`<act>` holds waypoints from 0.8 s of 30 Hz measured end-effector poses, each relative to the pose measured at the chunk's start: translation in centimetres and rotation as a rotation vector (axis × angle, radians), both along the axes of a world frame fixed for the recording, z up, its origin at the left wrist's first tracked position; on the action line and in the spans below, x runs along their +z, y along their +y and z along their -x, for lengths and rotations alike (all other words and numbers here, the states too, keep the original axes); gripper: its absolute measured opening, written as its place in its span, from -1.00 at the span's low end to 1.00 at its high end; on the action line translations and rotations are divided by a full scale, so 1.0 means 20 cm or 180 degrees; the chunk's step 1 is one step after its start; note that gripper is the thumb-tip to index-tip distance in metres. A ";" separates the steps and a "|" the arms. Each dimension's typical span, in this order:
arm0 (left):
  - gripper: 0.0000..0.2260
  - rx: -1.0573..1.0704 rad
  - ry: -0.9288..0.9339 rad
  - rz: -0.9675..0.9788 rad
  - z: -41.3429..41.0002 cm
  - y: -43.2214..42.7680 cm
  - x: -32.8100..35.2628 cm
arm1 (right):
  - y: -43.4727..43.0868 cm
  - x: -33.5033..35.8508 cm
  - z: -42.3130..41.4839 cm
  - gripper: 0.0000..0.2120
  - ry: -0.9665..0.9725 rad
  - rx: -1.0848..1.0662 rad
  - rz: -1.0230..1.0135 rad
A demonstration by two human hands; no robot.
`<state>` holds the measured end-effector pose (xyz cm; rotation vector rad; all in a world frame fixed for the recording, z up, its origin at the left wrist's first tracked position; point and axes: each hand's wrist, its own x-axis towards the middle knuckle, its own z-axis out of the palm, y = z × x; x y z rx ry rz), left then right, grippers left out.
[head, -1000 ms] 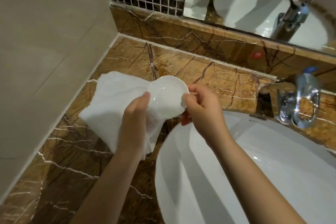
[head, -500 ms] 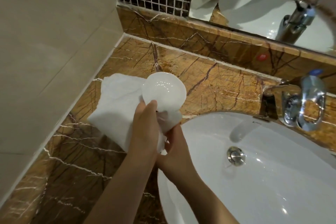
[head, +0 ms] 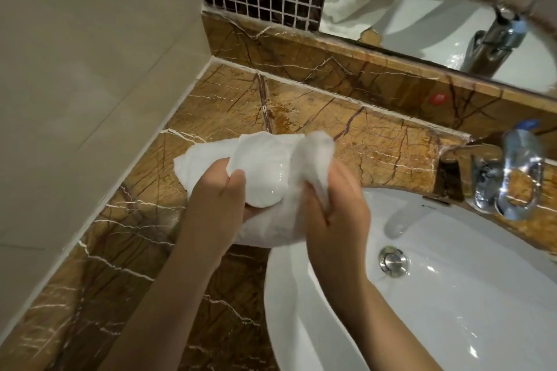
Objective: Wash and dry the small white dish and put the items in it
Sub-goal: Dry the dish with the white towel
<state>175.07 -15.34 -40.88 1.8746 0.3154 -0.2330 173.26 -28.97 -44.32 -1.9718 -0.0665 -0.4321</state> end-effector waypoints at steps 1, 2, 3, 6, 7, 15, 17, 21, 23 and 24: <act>-0.70 -0.0175 -0.0046 0.0140 0.00 0.01 0.03 | 0.03 0.02 -0.02 -0.73 -0.0097 0.0155 0.0411; -0.75 -0.0187 -0.0245 0.0467 0.00 -0.01 0.04 | 0.06 0.04 -0.04 -0.67 -0.0062 0.0265 0.0850; -0.84 0.0088 -0.0454 0.0601 0.00 -0.01 0.04 | 0.09 0.05 -0.06 -0.61 -0.0002 0.0269 0.1313; -0.82 0.0354 0.0058 0.0842 -0.02 0.00 0.02 | 0.13 0.08 -0.07 -0.54 0.0097 0.0230 0.2240; -0.80 0.0341 0.0044 0.0754 -0.02 0.01 0.00 | 0.13 0.08 -0.08 -0.55 0.0164 0.0303 0.2361; -0.84 0.1112 0.0211 0.1585 0.04 -0.06 -0.10 | 0.13 0.11 -0.04 -0.57 0.0509 0.0040 0.2555; -0.85 0.1273 0.0165 0.1705 0.04 -0.07 -0.09 | 0.13 0.12 -0.02 -0.59 0.0442 0.0048 0.2556; -0.84 0.1350 0.0100 0.1727 0.05 -0.07 -0.10 | 0.13 0.12 0.02 -0.71 0.0464 0.0206 0.2498; -0.82 0.1340 0.0109 0.1745 0.05 -0.06 -0.12 | 0.13 0.12 0.04 -0.77 0.0409 0.0238 0.2251; -0.80 0.1332 0.0128 0.1760 0.05 -0.05 -0.12 | 0.13 0.11 0.05 -0.80 0.0434 0.0315 0.2071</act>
